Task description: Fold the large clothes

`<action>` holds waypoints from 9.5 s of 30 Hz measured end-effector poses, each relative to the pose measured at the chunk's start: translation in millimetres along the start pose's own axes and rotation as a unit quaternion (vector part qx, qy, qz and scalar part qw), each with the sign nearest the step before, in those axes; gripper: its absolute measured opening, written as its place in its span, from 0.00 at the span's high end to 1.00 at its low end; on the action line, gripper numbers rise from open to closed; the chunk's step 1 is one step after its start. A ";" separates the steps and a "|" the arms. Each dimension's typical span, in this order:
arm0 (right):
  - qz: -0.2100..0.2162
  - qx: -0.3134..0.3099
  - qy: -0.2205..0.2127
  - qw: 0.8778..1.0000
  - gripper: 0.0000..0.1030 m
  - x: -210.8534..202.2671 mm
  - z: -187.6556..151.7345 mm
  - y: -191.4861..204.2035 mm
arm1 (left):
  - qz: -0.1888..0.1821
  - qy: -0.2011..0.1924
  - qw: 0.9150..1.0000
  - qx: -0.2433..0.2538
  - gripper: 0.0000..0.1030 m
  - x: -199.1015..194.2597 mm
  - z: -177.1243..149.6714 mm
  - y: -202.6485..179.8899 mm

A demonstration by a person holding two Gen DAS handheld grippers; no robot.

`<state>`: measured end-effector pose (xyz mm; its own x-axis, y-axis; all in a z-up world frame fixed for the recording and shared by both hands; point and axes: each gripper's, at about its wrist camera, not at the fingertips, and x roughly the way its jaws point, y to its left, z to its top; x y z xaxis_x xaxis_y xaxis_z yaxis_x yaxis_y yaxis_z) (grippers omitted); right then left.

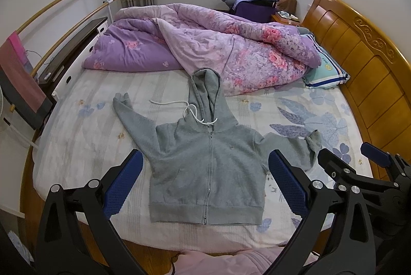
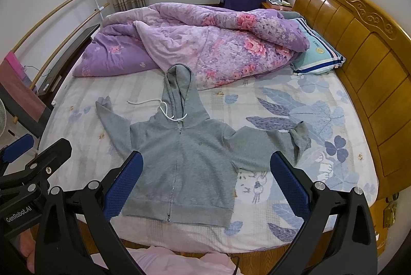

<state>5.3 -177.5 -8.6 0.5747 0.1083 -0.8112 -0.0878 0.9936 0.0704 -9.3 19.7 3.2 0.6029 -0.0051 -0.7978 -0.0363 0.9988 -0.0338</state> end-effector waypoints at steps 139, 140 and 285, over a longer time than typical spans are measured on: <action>0.259 0.150 0.364 0.882 0.93 592.1 -50.5 192.4 | -0.326 0.267 0.850 0.318 0.22 674.3 148.7 501.2; 0.259 0.152 0.364 0.882 0.93 594.3 -48.8 198.3 | -0.302 0.259 0.850 0.344 0.22 675.3 147.3 496.5; 0.052 0.256 0.276 0.925 0.14 491.0 -76.8 -118.0 | 0.069 0.314 0.941 -0.108 0.23 507.5 -84.9 161.9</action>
<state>235.4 -243.9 -459.7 0.0695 0.3126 -0.9473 0.3583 0.8784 0.3162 223.1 174.6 -458.3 -0.0068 0.0290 -0.9996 -0.2812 0.9592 0.0297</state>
